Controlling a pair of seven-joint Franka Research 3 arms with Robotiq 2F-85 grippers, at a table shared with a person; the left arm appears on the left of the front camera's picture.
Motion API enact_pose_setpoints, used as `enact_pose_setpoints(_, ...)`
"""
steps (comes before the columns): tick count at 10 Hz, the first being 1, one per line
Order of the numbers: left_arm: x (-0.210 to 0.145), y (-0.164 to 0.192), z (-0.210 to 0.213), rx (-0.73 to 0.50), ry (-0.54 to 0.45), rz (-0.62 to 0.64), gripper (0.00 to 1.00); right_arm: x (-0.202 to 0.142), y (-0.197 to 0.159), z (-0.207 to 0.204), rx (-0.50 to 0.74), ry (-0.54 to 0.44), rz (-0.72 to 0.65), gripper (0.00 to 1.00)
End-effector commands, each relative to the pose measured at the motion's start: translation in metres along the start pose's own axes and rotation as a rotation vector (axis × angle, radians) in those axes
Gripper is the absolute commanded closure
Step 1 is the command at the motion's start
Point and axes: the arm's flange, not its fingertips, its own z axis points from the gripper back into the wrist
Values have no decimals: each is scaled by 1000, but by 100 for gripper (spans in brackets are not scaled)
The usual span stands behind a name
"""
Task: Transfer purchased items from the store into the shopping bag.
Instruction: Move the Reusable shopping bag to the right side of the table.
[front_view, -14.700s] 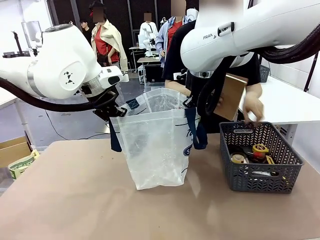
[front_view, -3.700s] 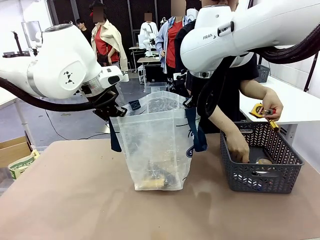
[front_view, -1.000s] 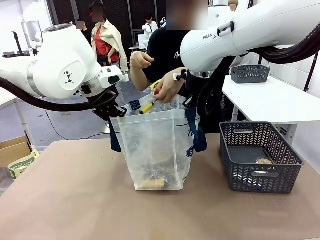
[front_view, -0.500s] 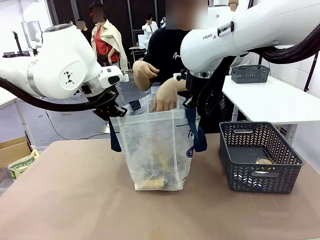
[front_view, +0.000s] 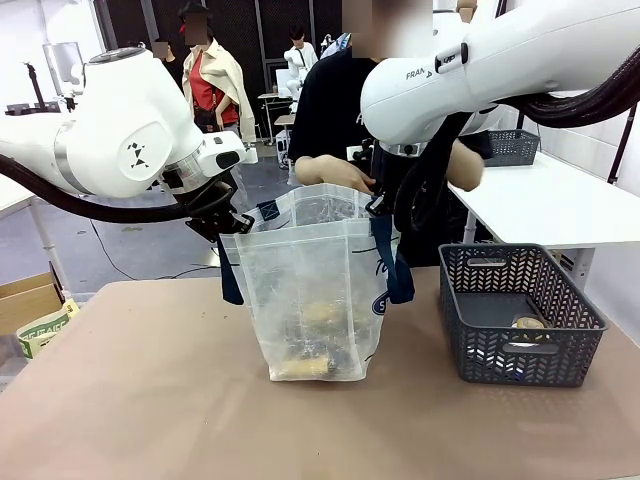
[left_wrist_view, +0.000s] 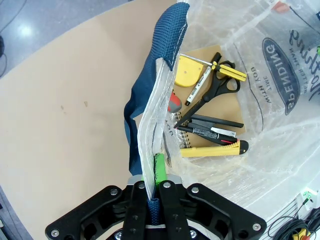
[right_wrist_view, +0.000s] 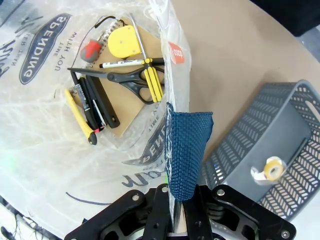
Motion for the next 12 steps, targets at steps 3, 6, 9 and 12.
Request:
enact_pose_setpoints(3,-2,2,1,4,0,13,100,-1,-3,1,-2,-4,-8,100)
enact_pose_setpoints(6,-2,2,1,4,0,13,100,-1,-3,1,-2,-4,-8,100)
enact_pose_setpoints(9,-2,2,1,4,0,13,100,-1,-3,1,-2,-4,-8,100)
enact_pose_setpoints(12,-2,2,1,4,0,13,100,-1,-3,1,-2,-4,-8,100)
